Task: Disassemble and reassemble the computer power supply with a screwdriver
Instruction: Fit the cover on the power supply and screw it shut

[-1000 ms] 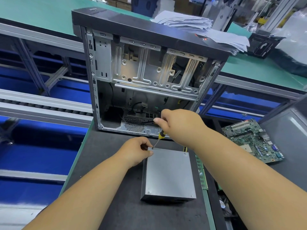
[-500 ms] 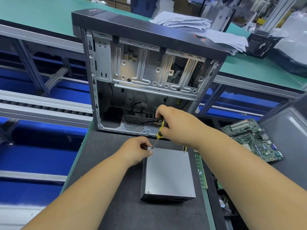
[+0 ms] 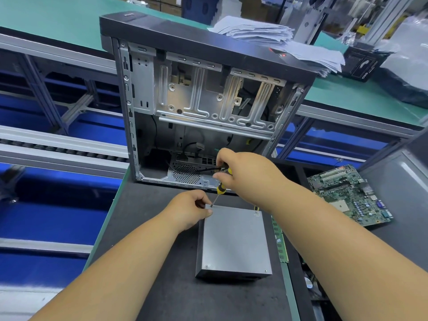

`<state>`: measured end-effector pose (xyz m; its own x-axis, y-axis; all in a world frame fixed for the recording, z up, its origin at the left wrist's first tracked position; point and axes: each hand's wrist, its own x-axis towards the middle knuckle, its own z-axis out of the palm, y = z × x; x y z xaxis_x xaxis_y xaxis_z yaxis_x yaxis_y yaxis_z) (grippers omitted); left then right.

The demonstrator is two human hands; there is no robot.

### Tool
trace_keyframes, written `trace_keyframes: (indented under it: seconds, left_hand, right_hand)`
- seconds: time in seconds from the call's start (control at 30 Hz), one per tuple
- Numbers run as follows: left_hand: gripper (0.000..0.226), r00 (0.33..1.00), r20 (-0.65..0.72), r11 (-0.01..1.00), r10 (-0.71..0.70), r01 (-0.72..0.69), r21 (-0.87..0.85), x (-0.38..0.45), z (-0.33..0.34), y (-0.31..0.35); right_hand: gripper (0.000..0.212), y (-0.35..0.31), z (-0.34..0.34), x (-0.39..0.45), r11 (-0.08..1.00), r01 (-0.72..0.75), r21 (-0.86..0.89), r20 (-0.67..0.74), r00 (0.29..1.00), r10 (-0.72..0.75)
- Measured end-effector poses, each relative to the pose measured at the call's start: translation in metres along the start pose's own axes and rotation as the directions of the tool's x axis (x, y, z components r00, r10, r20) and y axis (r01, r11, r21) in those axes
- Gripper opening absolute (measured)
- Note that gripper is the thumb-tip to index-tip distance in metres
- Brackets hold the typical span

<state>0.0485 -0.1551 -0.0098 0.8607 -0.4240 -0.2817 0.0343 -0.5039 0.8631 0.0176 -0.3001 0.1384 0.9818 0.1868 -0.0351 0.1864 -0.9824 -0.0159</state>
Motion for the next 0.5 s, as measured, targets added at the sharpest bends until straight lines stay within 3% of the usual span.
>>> trace_keyframes:
  seconds: [0.1, 0.2, 0.27, 0.43, 0.5]
  left_hand:
    - [0.017, 1.0, 0.005, 1.0, 0.002, -0.002, -0.003, 0.0, 0.0, 0.0001]
    - [0.016, 1.0, 0.003, 1.0, 0.007, -0.007, 0.005, -0.0006, 0.0003, -0.0002]
    - [0.015, 1.0, 0.004, 1.0, 0.004, -0.004, 0.008, -0.0007, 0.0001, 0.0]
    - [0.017, 1.0, 0.009, 1.0, 0.001, -0.001, 0.005, -0.001, -0.0001, 0.001]
    - [0.017, 1.0, 0.007, 1.0, -0.002, 0.002, 0.001, -0.0013, 0.0001, 0.0001]
  right_hand:
    - [0.033, 0.0, 0.0092, -0.0011, 0.99, -0.066, -0.122, -0.029, 0.998, 0.062]
    - [0.016, -0.0003, 0.0062, -0.0039, 0.997, -0.027, 0.07, -0.017, 0.999, 0.028]
    - [0.021, -0.0003, 0.002, -0.0037, 0.994, 0.0, 0.106, 0.002, 1.0, 0.0]
    - [0.032, -0.0011, 0.0061, -0.0002, 0.983, -0.112, -0.143, -0.004, 0.994, 0.113]
    - [0.033, -0.0005, 0.0079, -0.0014, 0.985, -0.125, -0.116, -0.008, 0.992, 0.125]
